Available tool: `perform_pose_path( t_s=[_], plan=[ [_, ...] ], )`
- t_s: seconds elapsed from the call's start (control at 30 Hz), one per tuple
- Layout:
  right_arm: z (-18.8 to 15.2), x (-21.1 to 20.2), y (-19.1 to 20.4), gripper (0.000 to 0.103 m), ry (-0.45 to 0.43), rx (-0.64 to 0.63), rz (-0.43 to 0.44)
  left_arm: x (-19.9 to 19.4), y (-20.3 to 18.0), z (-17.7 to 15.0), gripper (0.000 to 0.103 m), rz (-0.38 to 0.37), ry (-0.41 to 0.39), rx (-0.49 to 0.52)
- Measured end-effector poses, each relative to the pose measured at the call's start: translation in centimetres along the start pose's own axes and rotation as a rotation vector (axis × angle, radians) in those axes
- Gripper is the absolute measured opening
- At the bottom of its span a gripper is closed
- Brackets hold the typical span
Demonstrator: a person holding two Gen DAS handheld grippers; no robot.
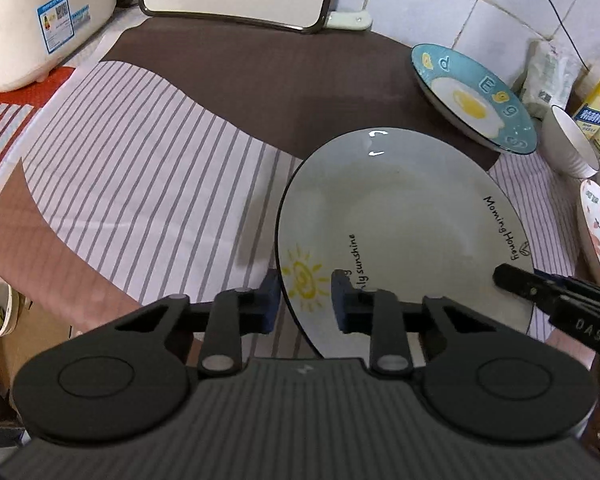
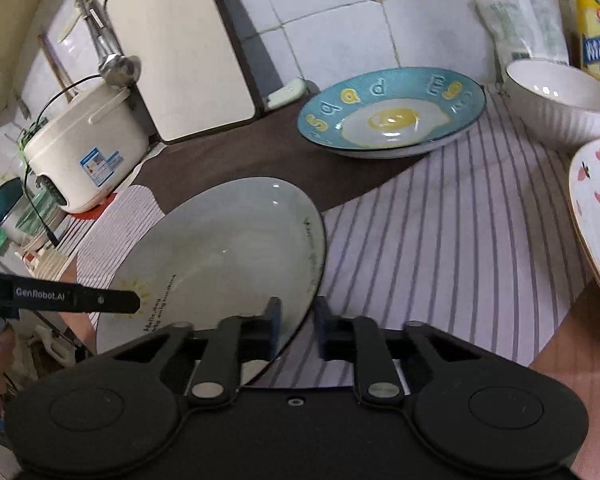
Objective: Organize plates and bowls
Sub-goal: 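Grasp the rim of the white sun-print plate with the left tool, then lift the white plate with the left tool toward the bunny plate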
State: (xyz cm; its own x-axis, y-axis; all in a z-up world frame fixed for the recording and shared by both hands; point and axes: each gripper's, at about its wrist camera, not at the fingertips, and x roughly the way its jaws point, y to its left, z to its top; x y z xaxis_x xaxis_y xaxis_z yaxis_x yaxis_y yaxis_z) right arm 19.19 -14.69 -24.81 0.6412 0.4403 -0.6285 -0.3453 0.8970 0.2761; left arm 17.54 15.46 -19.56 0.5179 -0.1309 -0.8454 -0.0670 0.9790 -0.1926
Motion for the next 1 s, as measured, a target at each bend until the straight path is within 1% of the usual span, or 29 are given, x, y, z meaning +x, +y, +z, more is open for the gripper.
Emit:
perform_pose_path(
  t_s=[0.07,0.23,0.37,0.47,0.53,0.67,0.83,1.0],
  plan=[
    [0.0,0.2,-0.5,0.018,0.001,0.028,0.021,0.4,0.3,-0.1,0.021,-0.009,0.01,-0.009],
    [-0.1,0.7,-0.9,0.018,-0.011,0.044,0.048,0.7,0.8,-0.2,0.021,-0.034,-0.001,-0.067],
    [0.2,0.8,-0.9,0.018,0.003,0.028,0.052,0.5,0.3,-0.1,0.021,-0.01,0.002,-0.044],
    [0.5,0.3,-0.9,0.018,-0.003,0.015,0.046,0.3,0.2,0.0,0.021,-0.03,0.009,-0.04],
    [0.7,-0.3,-1.1,0.018,-0.008,0.009,0.04,0.0,-0.5,0.0,0.021,-0.039,0.002,-0.009],
    [1.0,-2.2,-2.0,0.018,-0.032,0.018,0.019,-0.4,-2.2,0.4,0.021,-0.069,-0.007,0.023],
    [0.7,-5.0,-3.8,0.019,-0.059,0.05,-0.041,0.3,-4.6,0.9,0.021,-0.133,0.015,0.072],
    [0.1,-6.6,-5.8,0.019,-0.076,0.096,-0.098,1.4,-7.4,1.0,0.021,-0.172,0.034,0.127]
  ],
)
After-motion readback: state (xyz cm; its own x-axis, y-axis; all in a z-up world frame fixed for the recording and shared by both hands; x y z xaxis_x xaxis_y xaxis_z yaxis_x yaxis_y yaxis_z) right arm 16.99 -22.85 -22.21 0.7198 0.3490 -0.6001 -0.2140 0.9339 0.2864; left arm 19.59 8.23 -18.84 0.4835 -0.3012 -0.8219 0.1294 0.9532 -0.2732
